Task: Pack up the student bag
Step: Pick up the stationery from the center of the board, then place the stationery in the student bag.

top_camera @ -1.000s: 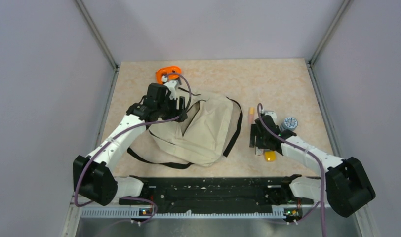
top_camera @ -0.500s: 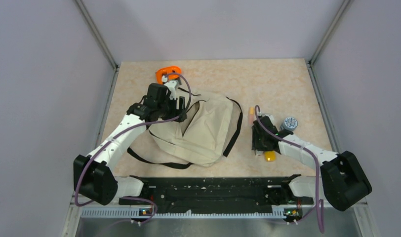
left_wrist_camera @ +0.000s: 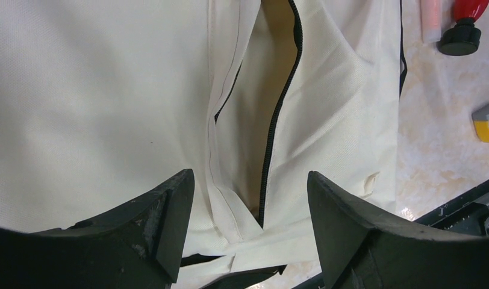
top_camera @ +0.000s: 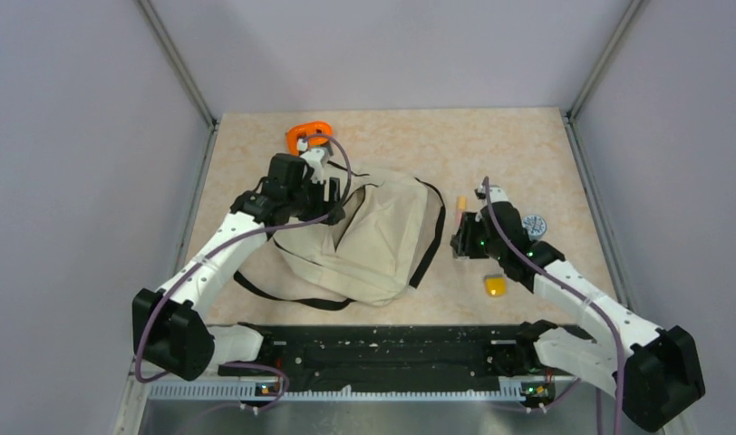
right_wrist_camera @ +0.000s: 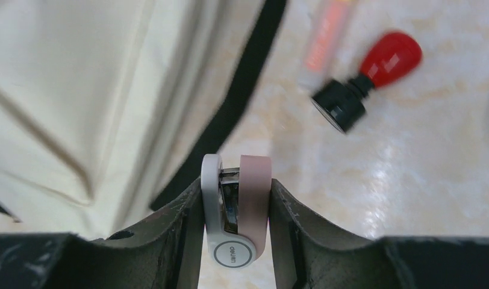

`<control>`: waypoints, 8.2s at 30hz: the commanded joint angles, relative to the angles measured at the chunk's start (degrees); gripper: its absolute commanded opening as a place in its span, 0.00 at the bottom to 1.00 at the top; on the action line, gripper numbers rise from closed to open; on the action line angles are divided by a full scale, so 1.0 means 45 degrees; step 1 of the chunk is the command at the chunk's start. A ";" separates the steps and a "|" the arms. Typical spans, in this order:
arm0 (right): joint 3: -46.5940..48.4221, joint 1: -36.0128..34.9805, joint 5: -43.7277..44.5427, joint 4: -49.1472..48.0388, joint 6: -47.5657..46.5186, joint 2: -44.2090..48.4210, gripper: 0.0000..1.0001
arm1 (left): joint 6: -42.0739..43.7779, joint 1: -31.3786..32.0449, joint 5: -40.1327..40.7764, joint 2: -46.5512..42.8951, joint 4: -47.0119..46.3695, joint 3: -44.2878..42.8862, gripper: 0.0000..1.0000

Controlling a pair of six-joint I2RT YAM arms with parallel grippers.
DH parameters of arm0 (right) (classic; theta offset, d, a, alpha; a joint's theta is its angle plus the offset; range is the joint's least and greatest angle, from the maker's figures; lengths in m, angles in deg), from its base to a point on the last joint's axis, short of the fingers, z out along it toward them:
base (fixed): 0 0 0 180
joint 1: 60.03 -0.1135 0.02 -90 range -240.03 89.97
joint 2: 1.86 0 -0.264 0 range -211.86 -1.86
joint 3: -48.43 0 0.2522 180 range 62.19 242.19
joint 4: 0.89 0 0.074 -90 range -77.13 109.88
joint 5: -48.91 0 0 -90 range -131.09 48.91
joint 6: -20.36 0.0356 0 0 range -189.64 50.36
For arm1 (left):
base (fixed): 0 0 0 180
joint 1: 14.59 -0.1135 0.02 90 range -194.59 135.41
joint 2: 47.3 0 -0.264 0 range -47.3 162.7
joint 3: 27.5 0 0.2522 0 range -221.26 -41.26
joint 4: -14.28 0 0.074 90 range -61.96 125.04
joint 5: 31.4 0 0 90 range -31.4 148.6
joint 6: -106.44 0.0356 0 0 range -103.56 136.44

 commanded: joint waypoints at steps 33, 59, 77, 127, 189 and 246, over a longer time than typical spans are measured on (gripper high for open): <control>0.7910 -0.5339 -0.2306 -1.2533 -0.6963 -1.1428 0.41 | -0.0759 -0.1370 0.0991 -0.1786 -0.0874 0.0375 0.76; 0.8993 -0.5247 -0.1501 -0.7927 -0.8963 -1.1757 0.42 | -0.0720 -0.1366 0.0978 -0.2001 -0.0887 0.0375 0.76; 1.0863 -0.4479 -0.1509 -0.7883 -1.1052 -1.3395 0.41 | -0.0717 -0.1359 0.0805 -0.1795 -0.0894 0.0375 0.76; 1.1282 -0.4059 -0.2988 -0.4479 -0.8799 -1.1522 0.68 | -0.0431 -0.1354 -0.0291 -0.1266 -0.1194 0.0551 0.76; 1.0851 -0.4397 -0.0583 -0.2125 -0.8265 -1.1358 0.51 | -0.0622 -0.1197 -0.0979 -0.0042 -0.1213 0.0575 0.76; 0.7477 -0.4425 0.1521 -0.3309 -0.2603 -0.5584 0.84 | -0.0496 -0.1119 -0.0564 -0.1542 -0.1543 0.0739 0.78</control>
